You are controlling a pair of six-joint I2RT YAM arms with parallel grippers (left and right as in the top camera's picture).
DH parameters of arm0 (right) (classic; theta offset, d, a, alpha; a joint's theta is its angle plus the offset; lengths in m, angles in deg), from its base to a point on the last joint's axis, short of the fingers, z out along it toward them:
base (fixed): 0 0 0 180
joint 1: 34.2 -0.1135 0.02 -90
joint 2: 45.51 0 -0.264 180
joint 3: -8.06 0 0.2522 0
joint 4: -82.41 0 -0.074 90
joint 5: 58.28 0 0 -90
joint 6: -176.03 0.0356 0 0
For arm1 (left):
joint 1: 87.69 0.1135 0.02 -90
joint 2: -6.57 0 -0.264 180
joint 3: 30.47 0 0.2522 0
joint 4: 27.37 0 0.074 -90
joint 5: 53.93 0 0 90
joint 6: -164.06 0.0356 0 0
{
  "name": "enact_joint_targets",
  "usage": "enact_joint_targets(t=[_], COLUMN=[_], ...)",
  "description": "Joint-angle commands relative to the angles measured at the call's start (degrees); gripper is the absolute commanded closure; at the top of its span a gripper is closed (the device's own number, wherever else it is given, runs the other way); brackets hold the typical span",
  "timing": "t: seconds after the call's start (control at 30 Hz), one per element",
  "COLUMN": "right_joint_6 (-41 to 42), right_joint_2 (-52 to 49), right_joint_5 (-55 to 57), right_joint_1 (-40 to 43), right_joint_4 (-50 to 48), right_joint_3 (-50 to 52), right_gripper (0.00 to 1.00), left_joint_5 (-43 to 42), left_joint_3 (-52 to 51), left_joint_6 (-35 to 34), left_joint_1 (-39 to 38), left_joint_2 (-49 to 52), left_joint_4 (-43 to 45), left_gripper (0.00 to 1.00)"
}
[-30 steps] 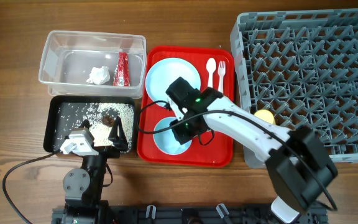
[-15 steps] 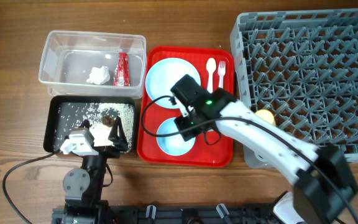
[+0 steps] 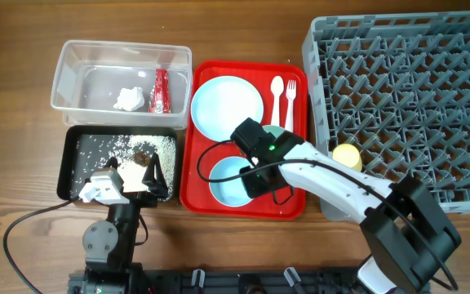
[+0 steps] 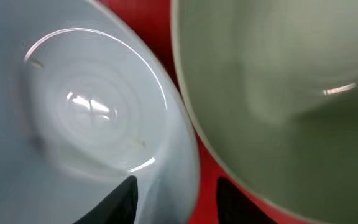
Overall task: Sort waste into correct bins and load items into the dishwasher rack
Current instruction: 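Carry the blue bowl to the grey rack and lower it in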
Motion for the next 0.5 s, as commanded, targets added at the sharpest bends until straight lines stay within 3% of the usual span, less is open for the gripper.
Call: enact_joint_targets(t=[0.0,0.1,0.17,0.33,0.47], right_joint_6=[1.2,0.6,0.6,-0.7,-2.1], right_joint_2=[-0.5,-0.5,0.1,6.9,18.1], right_joint_5=[-1.4,-1.5,-1.5,-1.4,2.0], right_joint_1=[-0.1,-0.1,-0.1,-0.1,1.0], right_joint_4=[-1.3,-0.8,-0.1,0.7,-0.2], right_joint_3=[0.8,0.7,0.3,-1.9,-3.1], right_gripper=[0.71,0.91,0.96,0.96,0.96], left_joint_5=[-0.9,-0.9,-0.9,-0.9,-0.9], left_joint_3=[-0.5,-0.5,-0.5,-0.5,-0.5], left_joint_6=[0.8,0.8,0.8,0.8,0.8], left_joint_1=[0.3,0.3,0.3,0.3,0.3], left_joint_2=[-0.5,-0.5,-0.5,-0.5,-0.5], left_joint_4=[0.2,0.2,0.2,0.2,0.2], left_gripper=[0.0,0.0,0.0,0.0,0.0])
